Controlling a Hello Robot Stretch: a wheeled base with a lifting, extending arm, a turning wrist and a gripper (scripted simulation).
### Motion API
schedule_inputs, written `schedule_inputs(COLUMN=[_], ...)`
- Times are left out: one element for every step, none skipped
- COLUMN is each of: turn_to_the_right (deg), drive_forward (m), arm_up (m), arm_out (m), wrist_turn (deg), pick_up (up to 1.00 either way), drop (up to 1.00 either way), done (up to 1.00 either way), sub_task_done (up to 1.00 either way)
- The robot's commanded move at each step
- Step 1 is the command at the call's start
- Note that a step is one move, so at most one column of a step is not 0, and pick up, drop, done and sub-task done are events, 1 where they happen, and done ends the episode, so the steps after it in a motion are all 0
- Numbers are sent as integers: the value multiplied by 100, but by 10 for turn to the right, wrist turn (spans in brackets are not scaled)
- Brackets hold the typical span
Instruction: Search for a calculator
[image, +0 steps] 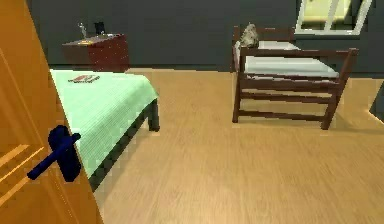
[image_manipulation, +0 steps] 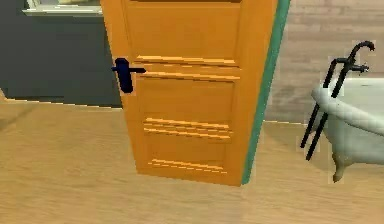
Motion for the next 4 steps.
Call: schedule_inputs(turn_to_the_right=[0,0,30,0], drive_forward=[100,100,0,30], arm_up=[0,0,0,0], arm_out=[0,0,0,0], wrist_turn=[0,0,0,0], pick_up=[0,0,0,0], drop=[0,0,0,0], done=[0,0,0,0], sub_task_done=[0,0,0,0])
